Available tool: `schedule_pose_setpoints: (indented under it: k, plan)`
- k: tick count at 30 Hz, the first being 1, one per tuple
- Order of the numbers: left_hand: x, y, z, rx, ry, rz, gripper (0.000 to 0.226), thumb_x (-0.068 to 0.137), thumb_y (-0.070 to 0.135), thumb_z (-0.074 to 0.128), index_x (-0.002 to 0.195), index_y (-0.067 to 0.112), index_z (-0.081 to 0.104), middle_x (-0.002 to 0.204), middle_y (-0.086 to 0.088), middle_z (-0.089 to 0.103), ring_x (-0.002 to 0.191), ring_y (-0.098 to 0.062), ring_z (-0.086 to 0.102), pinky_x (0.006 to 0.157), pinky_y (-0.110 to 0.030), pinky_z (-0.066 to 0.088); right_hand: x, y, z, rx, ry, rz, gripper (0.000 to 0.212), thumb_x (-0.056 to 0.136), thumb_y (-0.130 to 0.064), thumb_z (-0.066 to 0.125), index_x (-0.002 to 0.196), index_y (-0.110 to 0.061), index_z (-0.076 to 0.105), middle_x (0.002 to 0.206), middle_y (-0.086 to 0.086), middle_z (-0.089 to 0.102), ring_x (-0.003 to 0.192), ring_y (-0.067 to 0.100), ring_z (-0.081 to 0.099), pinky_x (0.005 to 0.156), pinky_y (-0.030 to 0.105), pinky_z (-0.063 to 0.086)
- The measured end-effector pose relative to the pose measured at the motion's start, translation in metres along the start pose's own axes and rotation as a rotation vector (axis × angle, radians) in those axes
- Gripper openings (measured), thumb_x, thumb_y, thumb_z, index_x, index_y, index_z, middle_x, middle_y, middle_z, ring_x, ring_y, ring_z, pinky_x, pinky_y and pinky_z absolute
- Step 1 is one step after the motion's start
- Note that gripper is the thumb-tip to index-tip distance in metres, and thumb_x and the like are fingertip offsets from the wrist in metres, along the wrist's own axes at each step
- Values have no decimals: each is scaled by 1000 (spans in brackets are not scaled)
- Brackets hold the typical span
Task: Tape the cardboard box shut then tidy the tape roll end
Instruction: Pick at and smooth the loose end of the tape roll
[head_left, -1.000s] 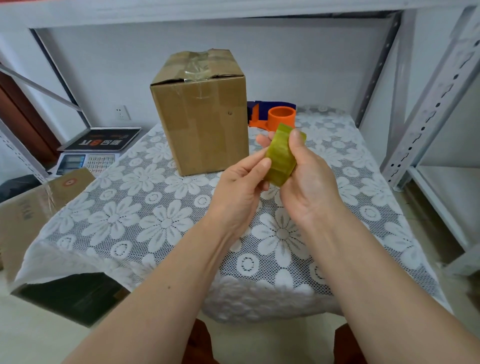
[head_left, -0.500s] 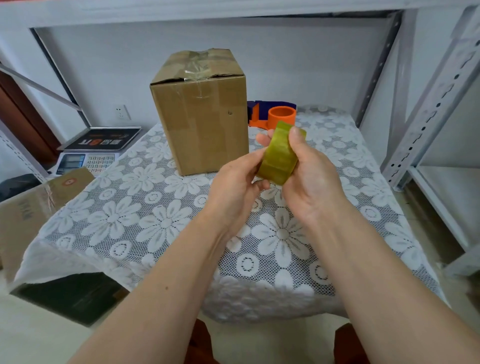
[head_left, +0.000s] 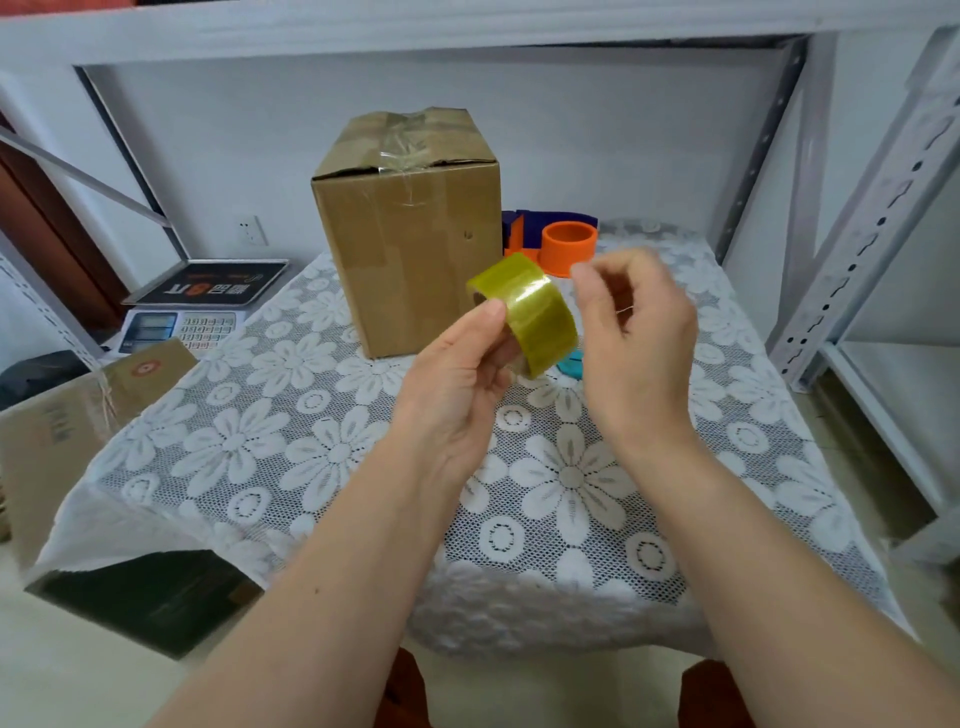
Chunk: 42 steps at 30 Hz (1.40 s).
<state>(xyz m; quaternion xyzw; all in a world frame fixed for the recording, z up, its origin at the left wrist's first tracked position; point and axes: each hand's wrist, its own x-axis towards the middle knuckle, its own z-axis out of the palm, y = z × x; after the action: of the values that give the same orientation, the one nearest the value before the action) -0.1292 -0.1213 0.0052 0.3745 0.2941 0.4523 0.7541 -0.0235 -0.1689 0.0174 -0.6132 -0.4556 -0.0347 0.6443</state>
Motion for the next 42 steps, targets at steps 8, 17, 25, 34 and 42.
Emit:
schedule_pose_setpoints:
  k: [8,17,25,34,42]
  plan:
    - [-6,1,10,-264,23,-41,9,88,7,60,82,4,66,78,-11,74,73,-16,72,70,-26,60,-10,9,5,-32,-60,-28,7,83,-15,68,87,-12,73,91,3,64,78,5,59,73,14,47]
    - [-8,-3,14,-283,31,4,14,89,1,58,77,2,65,79,-16,72,78,-22,73,74,-30,60,-10,4,2,-8,-67,7,6,79,-19,74,82,-13,76,87,4,67,79,10,64,73,22,54]
    - [-8,-6,15,-284,44,16,10,88,-1,58,80,0,63,83,-19,72,79,-23,73,77,-31,60,-11,8,5,-38,-64,-14,8,78,-17,75,80,-9,75,86,4,66,77,14,64,71,28,56]
    - [-8,-8,13,-220,49,24,5,88,1,60,88,-2,63,90,-20,71,84,-23,72,81,-31,59,-7,6,2,51,-76,148,6,77,-15,75,72,-17,72,81,-4,65,68,-4,59,65,6,46]
    - [-7,-6,14,-324,45,-16,7,89,1,58,86,-1,64,78,-15,74,76,-21,73,76,-30,60,-3,-1,0,160,-87,285,3,75,-18,77,74,-19,74,86,-5,69,73,-6,62,65,5,46]
